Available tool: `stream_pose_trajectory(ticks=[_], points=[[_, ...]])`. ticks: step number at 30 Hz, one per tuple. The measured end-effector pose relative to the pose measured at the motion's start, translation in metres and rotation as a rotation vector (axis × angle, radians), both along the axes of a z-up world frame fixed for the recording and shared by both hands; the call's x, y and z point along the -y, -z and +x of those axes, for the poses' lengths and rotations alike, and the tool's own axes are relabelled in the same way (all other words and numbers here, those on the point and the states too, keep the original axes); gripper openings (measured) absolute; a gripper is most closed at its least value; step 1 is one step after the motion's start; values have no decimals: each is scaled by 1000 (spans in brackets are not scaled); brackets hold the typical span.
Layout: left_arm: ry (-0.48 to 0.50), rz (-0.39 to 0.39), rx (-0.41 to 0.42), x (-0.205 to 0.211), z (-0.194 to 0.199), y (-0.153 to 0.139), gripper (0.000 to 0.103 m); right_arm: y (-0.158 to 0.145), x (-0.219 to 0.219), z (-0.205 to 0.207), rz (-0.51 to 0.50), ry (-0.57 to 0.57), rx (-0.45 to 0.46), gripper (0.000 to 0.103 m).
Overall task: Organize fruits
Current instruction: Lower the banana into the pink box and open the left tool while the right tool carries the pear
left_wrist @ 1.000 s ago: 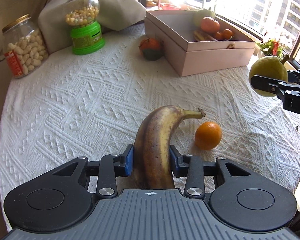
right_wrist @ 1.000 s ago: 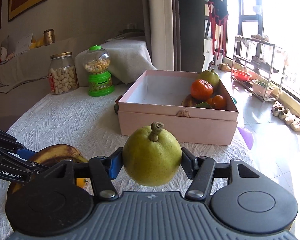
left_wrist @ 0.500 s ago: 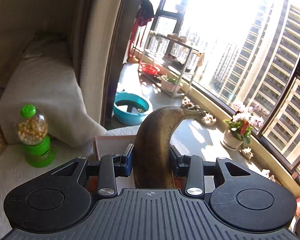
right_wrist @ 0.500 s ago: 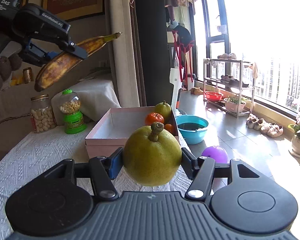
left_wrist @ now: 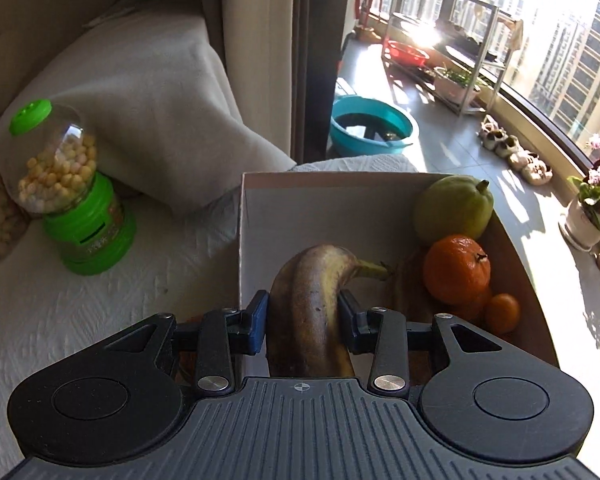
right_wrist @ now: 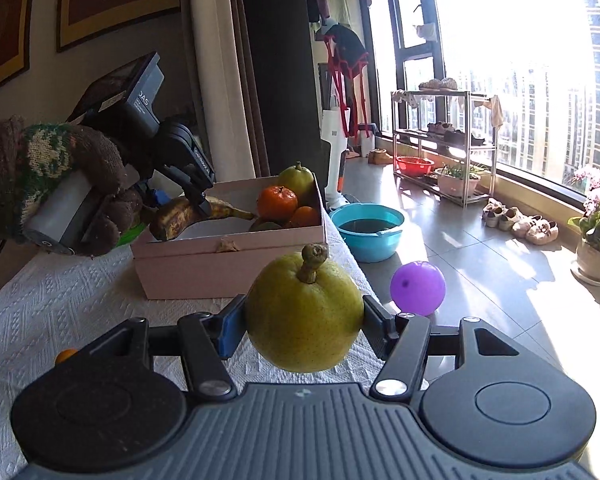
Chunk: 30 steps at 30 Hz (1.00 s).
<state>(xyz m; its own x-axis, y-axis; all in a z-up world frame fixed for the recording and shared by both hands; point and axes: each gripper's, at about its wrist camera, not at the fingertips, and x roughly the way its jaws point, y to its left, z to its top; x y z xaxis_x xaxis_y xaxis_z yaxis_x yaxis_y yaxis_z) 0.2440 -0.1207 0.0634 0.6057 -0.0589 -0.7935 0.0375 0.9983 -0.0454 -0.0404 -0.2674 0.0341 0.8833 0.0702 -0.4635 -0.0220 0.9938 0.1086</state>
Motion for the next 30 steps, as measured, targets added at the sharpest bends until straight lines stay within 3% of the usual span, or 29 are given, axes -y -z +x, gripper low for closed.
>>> stream_pose_trajectory(ticks=[7,10,13,17,20,24,30], points=[[-1,-17,89,-8,5,0,41,-1,-1,0,4,0,1,60],[-12,-36,53,-13,4,-5,41,-1,-1,-1,-3,-4,-1,60],[9,-100,-46,-21,2,-8,42,1,-2,-3,2,-11,-8,60],[33,-146,-88,-32,1,-12,43,3,-2,0,20,-20,-19,60],[67,-126,-25,-34,-4,-23,39,3,-2,2,23,-25,-24,60],[146,-61,123,-31,-21,-46,40,1,-5,5,7,-28,-37,60],[225,-130,240,-64,-70,-55,40,-15,-9,15,-2,-73,-33,60]])
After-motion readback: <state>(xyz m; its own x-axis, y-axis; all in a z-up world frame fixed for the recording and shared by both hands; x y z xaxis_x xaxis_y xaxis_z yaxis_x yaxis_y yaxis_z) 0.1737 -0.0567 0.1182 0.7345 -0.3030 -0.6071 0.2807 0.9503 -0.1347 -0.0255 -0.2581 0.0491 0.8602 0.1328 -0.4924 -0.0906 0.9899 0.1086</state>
